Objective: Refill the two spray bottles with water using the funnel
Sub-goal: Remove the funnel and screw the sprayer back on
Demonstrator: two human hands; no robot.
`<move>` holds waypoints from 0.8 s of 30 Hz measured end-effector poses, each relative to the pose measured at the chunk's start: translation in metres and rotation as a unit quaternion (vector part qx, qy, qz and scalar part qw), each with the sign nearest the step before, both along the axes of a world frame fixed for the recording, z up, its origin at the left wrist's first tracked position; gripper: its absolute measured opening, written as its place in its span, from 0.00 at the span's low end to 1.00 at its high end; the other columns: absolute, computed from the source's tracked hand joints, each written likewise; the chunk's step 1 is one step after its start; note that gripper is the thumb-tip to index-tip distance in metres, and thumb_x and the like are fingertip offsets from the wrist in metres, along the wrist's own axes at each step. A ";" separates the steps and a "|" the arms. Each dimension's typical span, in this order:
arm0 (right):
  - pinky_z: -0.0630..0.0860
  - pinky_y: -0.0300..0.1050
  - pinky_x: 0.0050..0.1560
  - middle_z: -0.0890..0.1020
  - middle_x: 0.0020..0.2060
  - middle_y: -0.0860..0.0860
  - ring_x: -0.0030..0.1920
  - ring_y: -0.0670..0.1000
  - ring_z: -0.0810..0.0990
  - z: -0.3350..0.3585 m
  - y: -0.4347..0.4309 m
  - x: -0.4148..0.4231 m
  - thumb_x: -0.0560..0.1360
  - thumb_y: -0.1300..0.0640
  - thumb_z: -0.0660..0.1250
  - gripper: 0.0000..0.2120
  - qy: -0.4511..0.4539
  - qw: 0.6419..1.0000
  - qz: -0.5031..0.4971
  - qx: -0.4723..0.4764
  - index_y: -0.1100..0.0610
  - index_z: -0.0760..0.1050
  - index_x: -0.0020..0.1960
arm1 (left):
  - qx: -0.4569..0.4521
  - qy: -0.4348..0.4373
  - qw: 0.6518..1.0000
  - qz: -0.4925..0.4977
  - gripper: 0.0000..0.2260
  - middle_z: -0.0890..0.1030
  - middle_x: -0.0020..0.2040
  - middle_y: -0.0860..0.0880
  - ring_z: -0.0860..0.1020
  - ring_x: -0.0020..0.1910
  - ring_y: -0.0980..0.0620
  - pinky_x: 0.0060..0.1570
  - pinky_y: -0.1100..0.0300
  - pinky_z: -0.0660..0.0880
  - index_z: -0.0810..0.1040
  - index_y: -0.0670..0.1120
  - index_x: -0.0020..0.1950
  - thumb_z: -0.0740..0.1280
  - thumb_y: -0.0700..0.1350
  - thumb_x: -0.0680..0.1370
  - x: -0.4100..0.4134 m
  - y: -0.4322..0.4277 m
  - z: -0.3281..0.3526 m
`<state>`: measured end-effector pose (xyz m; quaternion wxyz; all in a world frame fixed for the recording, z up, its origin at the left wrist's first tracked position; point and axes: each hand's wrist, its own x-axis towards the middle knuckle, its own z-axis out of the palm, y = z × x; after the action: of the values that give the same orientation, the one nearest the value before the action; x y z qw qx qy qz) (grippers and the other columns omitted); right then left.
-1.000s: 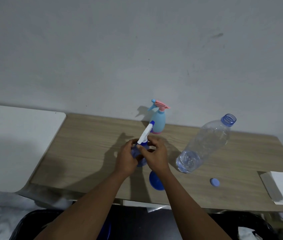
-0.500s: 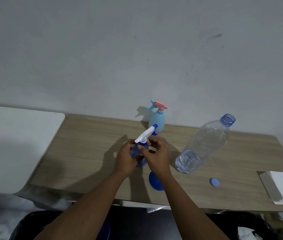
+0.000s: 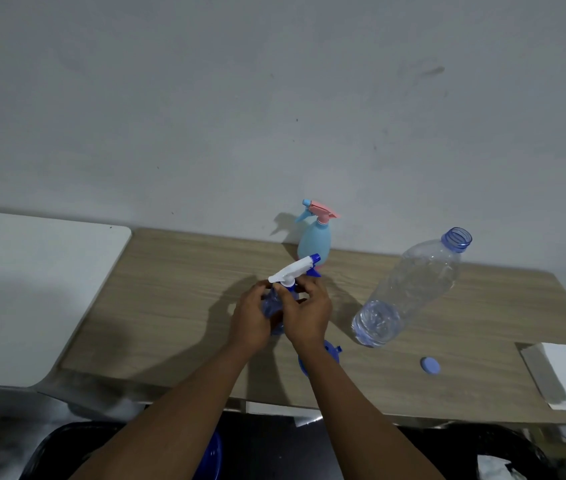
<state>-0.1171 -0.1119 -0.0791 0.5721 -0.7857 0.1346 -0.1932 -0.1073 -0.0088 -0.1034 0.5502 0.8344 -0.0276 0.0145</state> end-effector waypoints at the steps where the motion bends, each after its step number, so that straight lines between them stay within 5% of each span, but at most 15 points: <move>1: 0.73 0.29 0.44 0.82 0.48 0.45 0.46 0.39 0.79 0.001 0.002 -0.001 0.70 0.60 0.77 0.09 -0.001 1.000 -0.009 -0.001 0.53 0.82 0.49 | -0.006 0.005 1.000 0.000 0.18 0.78 0.46 0.62 0.78 0.45 0.61 0.45 0.53 0.80 0.74 0.56 0.58 0.75 0.42 0.73 0.000 0.000 0.002; 6: 0.74 0.30 0.42 0.80 0.48 0.44 0.46 0.35 0.79 0.012 0.008 -0.009 0.70 0.61 0.78 0.19 0.004 0.998 -0.029 0.063 0.54 0.73 0.55 | -0.015 0.036 0.999 0.009 0.11 0.81 0.45 0.55 0.81 0.48 0.49 0.51 0.45 0.81 0.77 0.58 0.49 0.70 0.41 0.78 -0.005 0.001 -0.003; 10: 0.75 0.28 0.46 0.78 0.52 0.45 0.49 0.37 0.79 0.019 0.005 -0.002 0.68 0.60 0.80 0.35 0.020 0.995 -0.004 0.097 0.47 0.65 0.67 | -0.028 0.038 0.999 -0.025 0.22 0.79 0.58 0.51 0.80 0.55 0.52 0.54 0.50 0.79 0.74 0.54 0.61 0.77 0.44 0.71 -0.007 0.011 -0.013; 13: 0.75 0.32 0.49 0.76 0.53 0.45 0.51 0.41 0.77 0.017 -0.002 0.008 0.72 0.62 0.75 0.30 0.038 0.998 0.054 0.025 0.45 0.66 0.67 | -0.018 0.062 0.997 -0.051 0.33 0.77 0.62 0.57 0.79 0.55 0.60 0.51 0.61 0.78 0.70 0.53 0.70 0.80 0.46 0.68 -0.014 0.023 -0.013; 17: 0.74 0.45 0.63 0.68 0.63 0.53 0.61 0.54 0.74 0.010 -0.008 0.014 0.77 0.55 0.67 0.24 -0.005 0.993 0.110 -0.040 0.54 0.67 0.71 | 0.134 0.043 0.990 0.001 0.36 0.74 0.69 0.48 0.73 0.68 0.48 0.67 0.51 0.70 0.67 0.46 0.74 0.76 0.55 0.70 -0.024 0.055 -0.033; 20: 0.78 0.45 0.45 0.77 0.46 0.63 0.45 0.56 0.79 0.027 -0.010 0.008 0.77 0.57 0.61 0.07 -0.023 0.994 0.105 0.013 0.51 0.72 0.55 | 0.299 0.119 0.947 0.020 0.46 0.60 0.79 0.46 0.57 0.77 0.44 0.75 0.42 0.56 0.56 0.49 0.79 0.69 0.69 0.69 -0.025 0.086 -0.042; 22: 0.76 0.37 0.36 0.80 0.40 0.64 0.37 0.54 0.79 0.041 -0.013 0.004 0.78 0.62 0.61 0.05 0.002 0.993 0.108 0.046 0.59 0.74 0.51 | 0.372 0.197 0.907 -0.027 0.54 0.43 0.81 0.51 0.42 0.80 0.44 0.73 0.36 0.43 0.45 0.52 0.81 0.64 0.76 0.65 -0.028 0.103 -0.049; 24: 0.78 0.42 0.36 0.81 0.40 0.61 0.37 0.61 0.83 0.047 -0.014 0.002 0.80 0.58 0.62 0.06 0.064 0.986 0.139 0.061 0.58 0.77 0.50 | 0.398 0.242 0.881 -0.080 0.60 0.31 0.79 0.53 0.31 0.78 0.45 0.71 0.32 0.36 0.35 0.54 0.80 0.61 0.81 0.60 -0.031 0.113 -0.054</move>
<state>-0.1149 -0.1256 -0.0323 0.6305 -0.7711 0.0716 -0.0524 -0.1382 0.1046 -0.1577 0.1608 0.9557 0.0364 -0.2440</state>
